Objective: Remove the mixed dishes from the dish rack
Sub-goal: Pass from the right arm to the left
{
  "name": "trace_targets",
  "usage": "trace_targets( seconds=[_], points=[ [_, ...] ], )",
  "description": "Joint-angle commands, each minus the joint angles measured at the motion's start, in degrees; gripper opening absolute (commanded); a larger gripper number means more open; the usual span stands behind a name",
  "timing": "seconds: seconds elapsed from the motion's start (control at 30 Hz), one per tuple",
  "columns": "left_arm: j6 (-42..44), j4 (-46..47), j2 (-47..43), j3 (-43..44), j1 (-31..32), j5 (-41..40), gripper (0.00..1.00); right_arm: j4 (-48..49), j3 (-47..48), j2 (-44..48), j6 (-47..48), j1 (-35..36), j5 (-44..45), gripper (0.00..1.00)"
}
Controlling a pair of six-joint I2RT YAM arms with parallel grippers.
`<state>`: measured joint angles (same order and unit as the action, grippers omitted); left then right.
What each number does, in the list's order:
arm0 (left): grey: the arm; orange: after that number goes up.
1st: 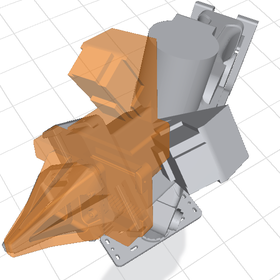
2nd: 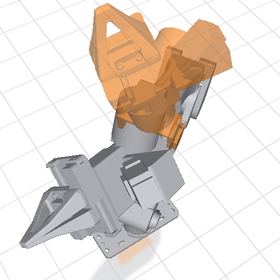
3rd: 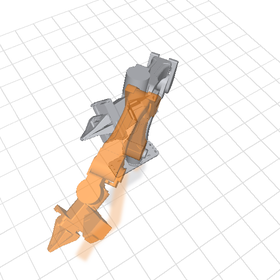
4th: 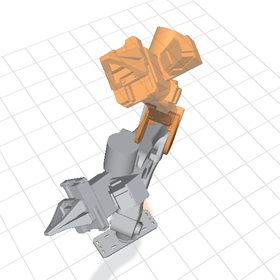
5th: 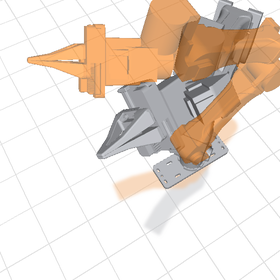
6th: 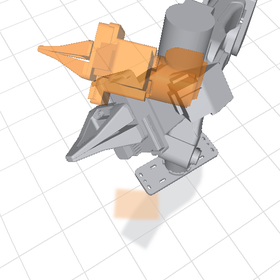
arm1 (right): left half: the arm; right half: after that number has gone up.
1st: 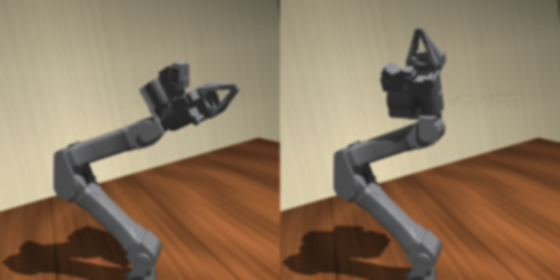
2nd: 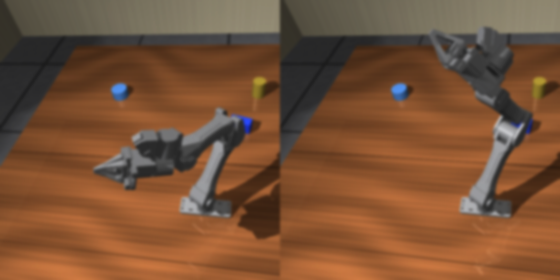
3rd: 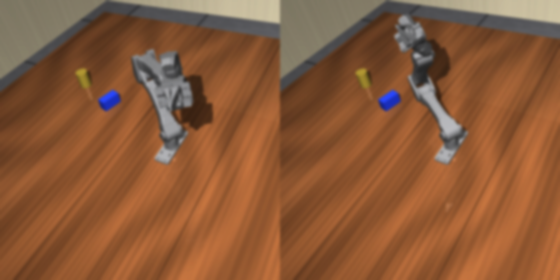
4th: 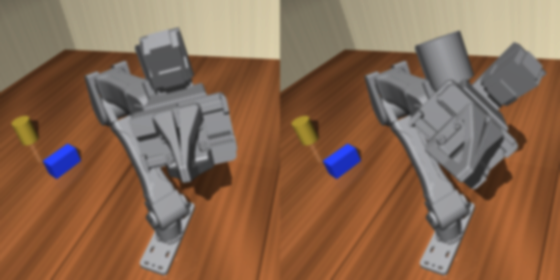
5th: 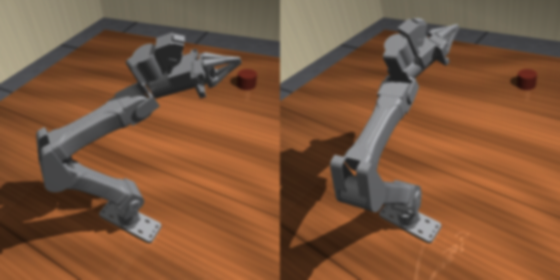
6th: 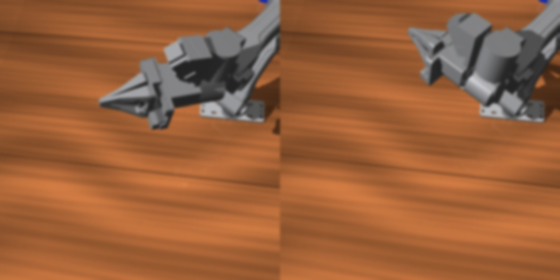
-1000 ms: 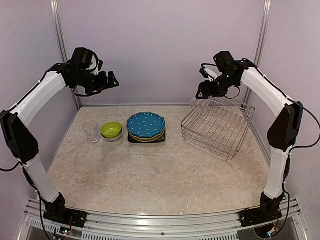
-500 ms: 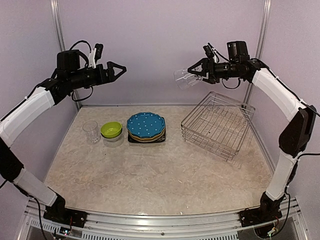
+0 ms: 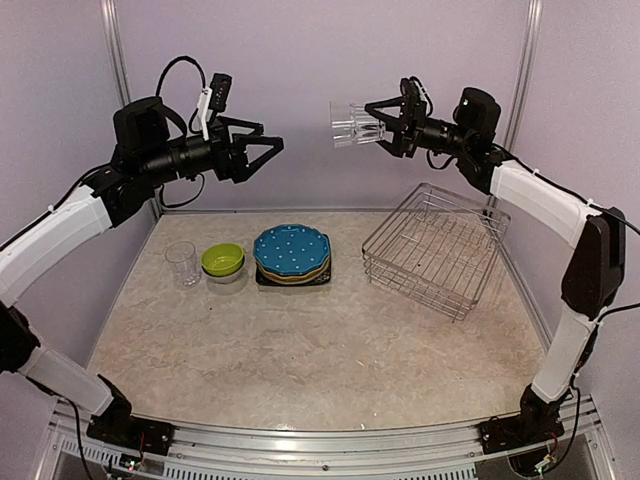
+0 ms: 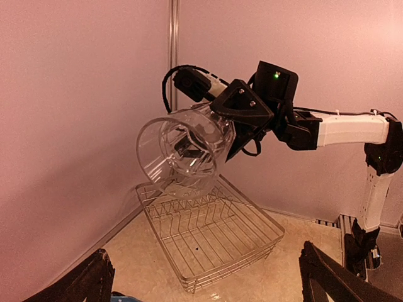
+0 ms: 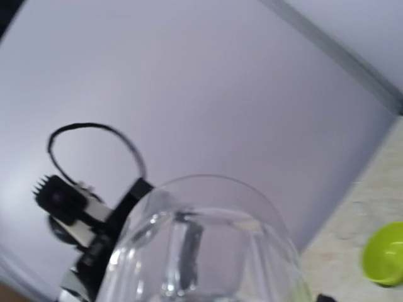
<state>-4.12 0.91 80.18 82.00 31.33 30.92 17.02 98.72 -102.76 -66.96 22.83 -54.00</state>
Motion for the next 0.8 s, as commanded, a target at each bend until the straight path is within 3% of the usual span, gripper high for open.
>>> trace_targets(
  seconds=[0.0, 0.37, 0.77],
  points=[
    [8.65, 1.82, -0.39, -0.32, 2.53, 4.12, 0.99, 13.86, -0.31, 0.15, -9.25, 2.86, -3.2, 0.25],
    [17.19, -0.37, 2.15, 2.45, 7.15, 4.77, 0.88, 21.46, -1.54, -2.5, -16.14, 7.73, -4.03, 0.25],
    [20.77, -4.96, 4.7, 5.23, 8.04, 3.64, 0.51, 25.62, -1.4, -5.83, -19.86, 10.81, -4.76, 0.25]
  ],
)
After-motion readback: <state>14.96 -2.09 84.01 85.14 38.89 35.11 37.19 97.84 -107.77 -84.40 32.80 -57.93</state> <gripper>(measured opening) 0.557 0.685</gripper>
